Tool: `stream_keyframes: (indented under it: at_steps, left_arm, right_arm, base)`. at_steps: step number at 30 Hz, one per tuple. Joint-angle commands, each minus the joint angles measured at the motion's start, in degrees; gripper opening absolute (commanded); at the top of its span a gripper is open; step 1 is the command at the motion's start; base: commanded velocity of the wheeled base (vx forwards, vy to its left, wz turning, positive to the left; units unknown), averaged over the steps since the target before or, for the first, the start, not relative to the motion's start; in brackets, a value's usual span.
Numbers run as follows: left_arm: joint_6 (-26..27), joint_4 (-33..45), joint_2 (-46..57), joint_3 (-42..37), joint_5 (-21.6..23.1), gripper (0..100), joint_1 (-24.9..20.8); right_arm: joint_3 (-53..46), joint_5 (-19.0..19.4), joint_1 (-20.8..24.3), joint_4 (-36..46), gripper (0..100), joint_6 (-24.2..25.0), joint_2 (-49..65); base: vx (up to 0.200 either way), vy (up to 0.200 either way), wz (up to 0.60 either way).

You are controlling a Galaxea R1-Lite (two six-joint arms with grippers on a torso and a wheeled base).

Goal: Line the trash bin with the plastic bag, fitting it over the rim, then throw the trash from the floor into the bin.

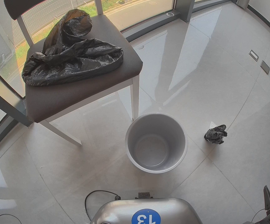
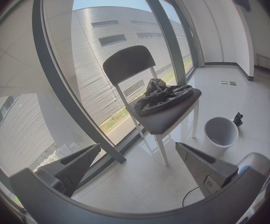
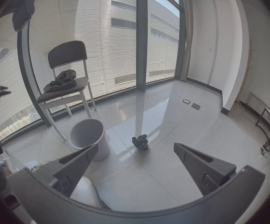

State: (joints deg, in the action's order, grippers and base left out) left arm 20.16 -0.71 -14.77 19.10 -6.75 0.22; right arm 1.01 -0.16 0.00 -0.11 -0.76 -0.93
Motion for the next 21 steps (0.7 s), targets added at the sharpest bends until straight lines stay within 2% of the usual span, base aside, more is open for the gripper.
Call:
stream_keyframes:
  at_steps: [1, 6, 7, 10, 11, 15, 18, 21]
  left_arm:
    - [-4.6, 9.3, -30.3, 27.7, -0.6, 100, 1.6]
    - [-7.5, 18.5, -46.3, 46.9, 0.0, 100, 2.2]
    - [-9.2, 20.0, -49.6, 50.7, 0.1, 100, 2.1]
    - [-13.1, 23.3, -59.8, 60.4, 0.5, 100, 1.2]
    - [-14.1, 24.0, -62.8, 63.6, 0.5, 100, 1.0]
    - [-16.6, 27.3, -73.2, 74.3, 0.5, 100, 1.6]
    - [-19.6, 31.7, -78.7, 82.5, 0.6, 100, 1.6]
    - [-22.1, 34.1, -81.5, 86.6, 0.8, 100, 1.5]
  right_arm:
    - [-0.9, 1.2, -0.1, -0.3, 100, -3.1, 0.3]
    - [-0.3, 1.9, 0.0, -0.3, 100, -2.8, 0.7]
    - [2.7, 2.4, 0.3, -0.1, 100, -0.7, -0.2]
    - [13.2, 4.4, 0.4, 5.2, 100, 18.8, -9.8]
    - [14.8, 4.6, 0.4, 7.8, 100, 19.8, -11.8]
    - [15.4, 6.9, 1.7, 9.1, 100, 13.0, -11.5]
    - [15.2, 7.8, 1.8, 9.9, 100, 12.1, -7.5]
    - [14.5, 7.2, 1.1, 11.3, 100, 12.1, -5.8]
  base:
    - [0.0, 0.0, 0.0]
    - [0.0, 0.0, 0.0]
    - [0.0, 0.0, 0.0]
    - [0.0, 0.0, 0.0]
    - [0.0, 0.0, 0.0]
    - [0.0, 0.0, 0.0]
    - [0.0, 0.0, 0.0]
    - [0.0, 0.0, 0.0]
